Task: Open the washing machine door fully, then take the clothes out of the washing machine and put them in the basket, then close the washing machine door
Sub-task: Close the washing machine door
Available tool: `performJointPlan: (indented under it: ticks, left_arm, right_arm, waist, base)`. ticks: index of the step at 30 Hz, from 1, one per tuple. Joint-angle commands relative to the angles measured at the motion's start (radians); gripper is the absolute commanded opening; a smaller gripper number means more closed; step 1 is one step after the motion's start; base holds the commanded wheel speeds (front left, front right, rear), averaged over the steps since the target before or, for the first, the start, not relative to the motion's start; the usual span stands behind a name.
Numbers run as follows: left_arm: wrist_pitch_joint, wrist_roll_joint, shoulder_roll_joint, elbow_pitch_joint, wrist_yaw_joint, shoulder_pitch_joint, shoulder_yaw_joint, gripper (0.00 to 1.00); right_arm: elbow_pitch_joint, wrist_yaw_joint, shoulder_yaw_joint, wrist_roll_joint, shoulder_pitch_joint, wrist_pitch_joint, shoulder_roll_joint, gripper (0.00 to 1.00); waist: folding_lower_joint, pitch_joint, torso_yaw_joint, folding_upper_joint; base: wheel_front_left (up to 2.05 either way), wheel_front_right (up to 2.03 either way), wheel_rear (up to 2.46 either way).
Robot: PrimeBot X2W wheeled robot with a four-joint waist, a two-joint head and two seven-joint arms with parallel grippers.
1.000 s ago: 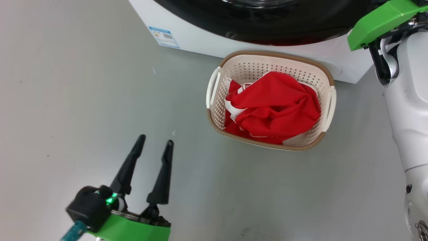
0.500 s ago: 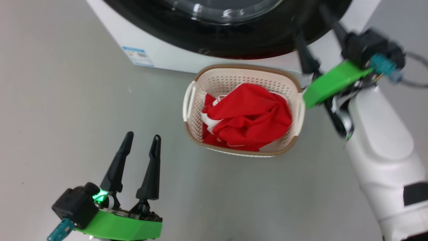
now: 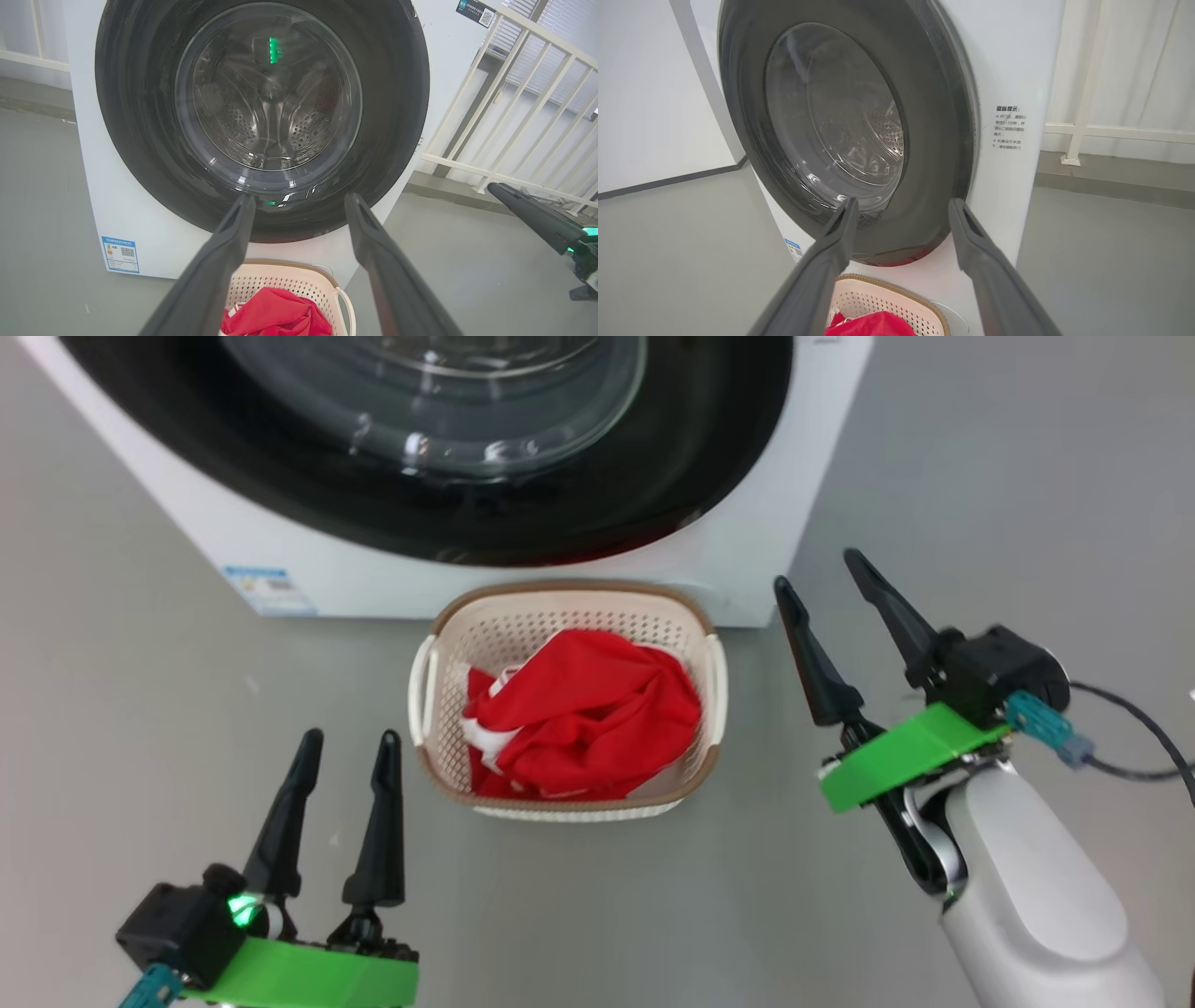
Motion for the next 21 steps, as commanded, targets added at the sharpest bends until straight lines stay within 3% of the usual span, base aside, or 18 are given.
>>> performJointPlan:
  ticks: [1, 21]
  left_arm:
    - [-0.008, 0.009, 0.012, -0.017, 0.009, 0.010, 0.042, 1.00]
    - [-0.008, 0.081, 0.018, 0.012, 0.022, 0.115, 0.133, 1.00]
  right_arm:
    - [-0.043, -0.004, 0.004, -0.009, 0.025, -0.006, 0.015, 1.00]
    - [-0.205, -0.004, -0.156, -0.077, 0.311, -0.006, 0.012, 1.00]
  waist:
    - [0.0000, -0.061, -0.062, 0.0000]
    - [0.0000, -0.240, -0.152, 0.0000]
  base:
    - [0.00, 0.00, 0.00]
    - [0.00, 0.00, 0.00]
